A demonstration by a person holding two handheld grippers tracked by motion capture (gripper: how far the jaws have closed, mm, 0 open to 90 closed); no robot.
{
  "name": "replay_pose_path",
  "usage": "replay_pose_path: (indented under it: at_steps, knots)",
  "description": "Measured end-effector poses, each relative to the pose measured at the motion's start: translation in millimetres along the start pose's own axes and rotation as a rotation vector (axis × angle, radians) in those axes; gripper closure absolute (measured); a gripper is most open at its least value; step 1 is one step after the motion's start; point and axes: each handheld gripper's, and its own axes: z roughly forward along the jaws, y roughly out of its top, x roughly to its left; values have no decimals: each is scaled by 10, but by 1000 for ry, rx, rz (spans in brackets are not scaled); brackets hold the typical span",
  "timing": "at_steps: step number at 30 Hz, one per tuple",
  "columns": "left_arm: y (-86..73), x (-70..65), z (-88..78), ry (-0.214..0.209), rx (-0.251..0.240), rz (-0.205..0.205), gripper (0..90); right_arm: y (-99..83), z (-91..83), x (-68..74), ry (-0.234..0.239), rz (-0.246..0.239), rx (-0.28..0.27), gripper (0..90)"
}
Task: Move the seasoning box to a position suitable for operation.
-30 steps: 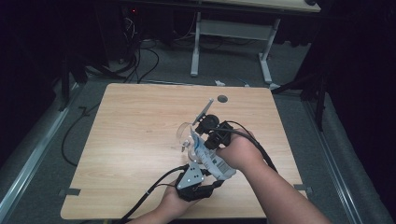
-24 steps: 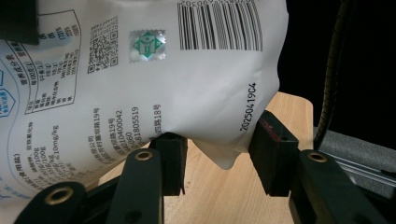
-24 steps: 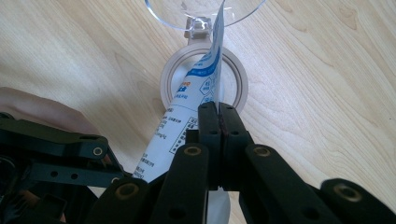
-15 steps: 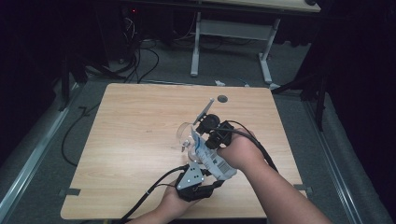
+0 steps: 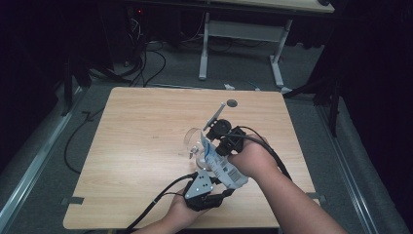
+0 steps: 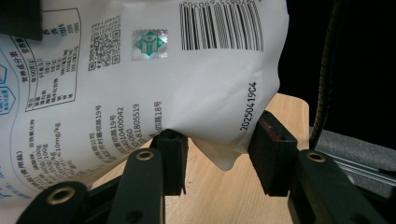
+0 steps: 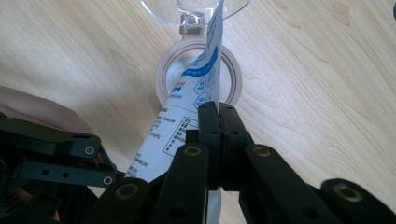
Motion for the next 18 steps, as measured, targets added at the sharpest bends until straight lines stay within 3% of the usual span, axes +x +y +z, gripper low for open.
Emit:
replay_pose_path:
  at_steps: [18]
  knots:
    - [3,-32,10,-2,-2,2,598,-38,-5,1,-3,-1,3,900]
